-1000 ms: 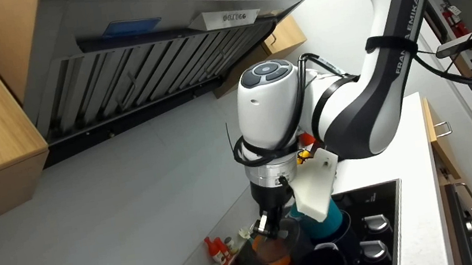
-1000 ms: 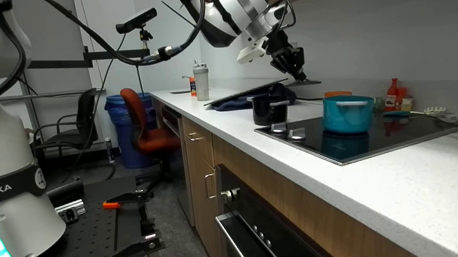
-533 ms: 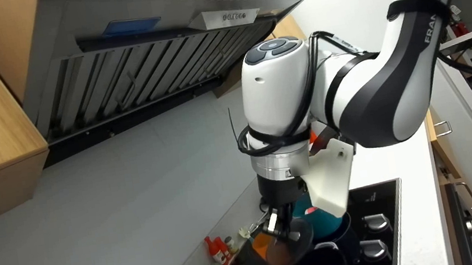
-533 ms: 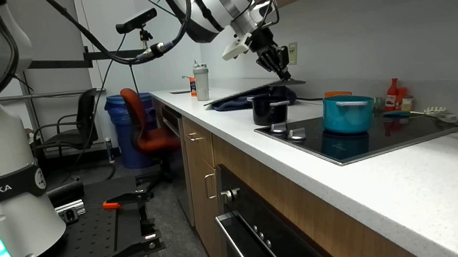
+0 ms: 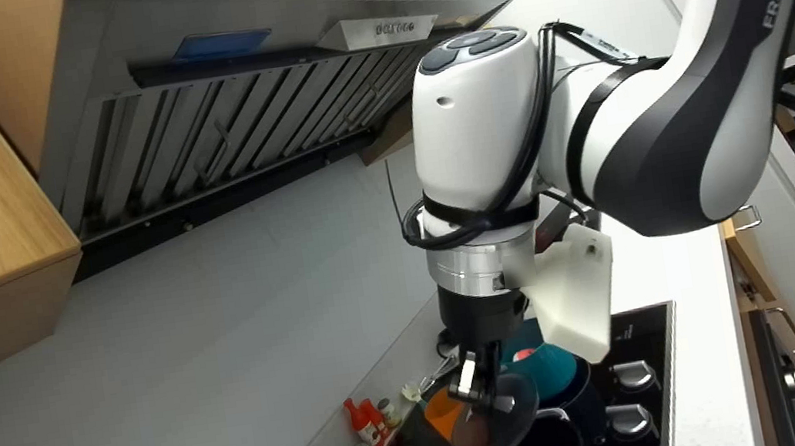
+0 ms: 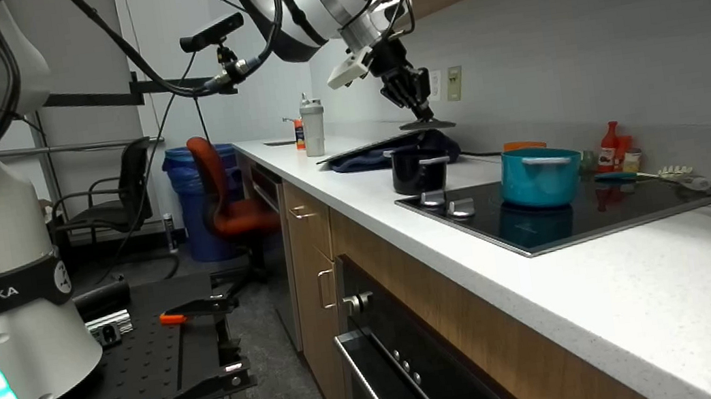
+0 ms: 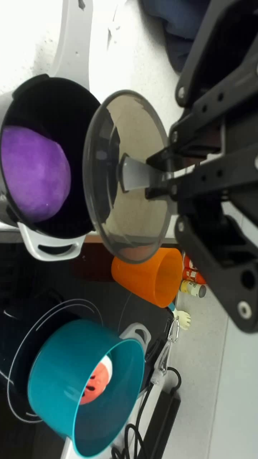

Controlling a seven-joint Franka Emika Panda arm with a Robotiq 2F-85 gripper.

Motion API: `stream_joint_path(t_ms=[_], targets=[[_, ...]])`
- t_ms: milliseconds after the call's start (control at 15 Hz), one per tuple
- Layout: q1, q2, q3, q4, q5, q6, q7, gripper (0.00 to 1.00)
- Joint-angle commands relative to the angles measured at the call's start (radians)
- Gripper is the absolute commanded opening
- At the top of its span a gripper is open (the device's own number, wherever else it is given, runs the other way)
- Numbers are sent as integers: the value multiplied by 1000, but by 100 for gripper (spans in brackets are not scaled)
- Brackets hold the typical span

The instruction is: Remove the lid from the top of the orange cup and put it on the black pot

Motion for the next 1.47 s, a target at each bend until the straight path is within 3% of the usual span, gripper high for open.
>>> stream_joint_path(t_ms=[0,400,1400], targets=[[-13,-27,12,-50,45,47,-50,4],[-11,-12,17,-73,32,57,-62,4],[-5,35,-13,-5,-27,48,-62,4]])
